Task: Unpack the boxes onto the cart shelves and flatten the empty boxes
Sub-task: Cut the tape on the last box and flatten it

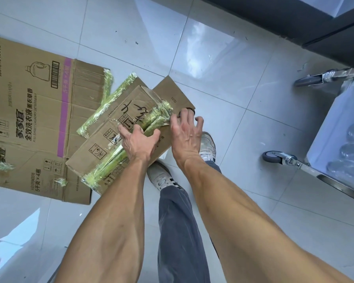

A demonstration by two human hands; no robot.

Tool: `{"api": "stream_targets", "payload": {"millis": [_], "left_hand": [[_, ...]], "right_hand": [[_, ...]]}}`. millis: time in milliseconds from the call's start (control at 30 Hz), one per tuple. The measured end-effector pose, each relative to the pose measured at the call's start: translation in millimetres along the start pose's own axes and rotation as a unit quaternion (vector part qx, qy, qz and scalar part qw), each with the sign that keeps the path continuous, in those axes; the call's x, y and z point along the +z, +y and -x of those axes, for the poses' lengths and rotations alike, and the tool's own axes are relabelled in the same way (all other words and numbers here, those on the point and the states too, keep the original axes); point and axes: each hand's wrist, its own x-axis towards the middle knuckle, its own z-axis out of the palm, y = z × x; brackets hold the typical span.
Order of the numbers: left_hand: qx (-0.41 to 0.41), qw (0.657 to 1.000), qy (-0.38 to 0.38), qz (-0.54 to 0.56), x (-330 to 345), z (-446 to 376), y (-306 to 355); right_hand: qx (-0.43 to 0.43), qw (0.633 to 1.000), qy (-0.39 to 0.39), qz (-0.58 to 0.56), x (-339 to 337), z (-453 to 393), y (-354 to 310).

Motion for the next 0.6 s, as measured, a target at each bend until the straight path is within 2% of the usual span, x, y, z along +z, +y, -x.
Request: {"api": "stream_targets", "payload": {"millis": [167,367,500,600], "left_hand": [[-0.001,1.0,0.022,0.003,-1.3,-5.1,-4.7],[-0.001,1.0,0.023,0.008,-0.7,2.2,-1.1],[0.005,1.0,0.021,0.022,-4.1,6.8,-5.0],[0.015,0.999,0.025,0.037,-5.7,5.7,-7.8]], "right_hand": [[-0.023,0.999,0.005,-0.022,1.3,0.0,4.1],[0.049,0.993,-0.068,-0.087,2.0,12.5,5.0],[0.069,0.994,-0.037,-0.078,2.7,17.7,3.4],[0.002,0.999,0.01,-0.046,1.7,11.6,6.6]]}}
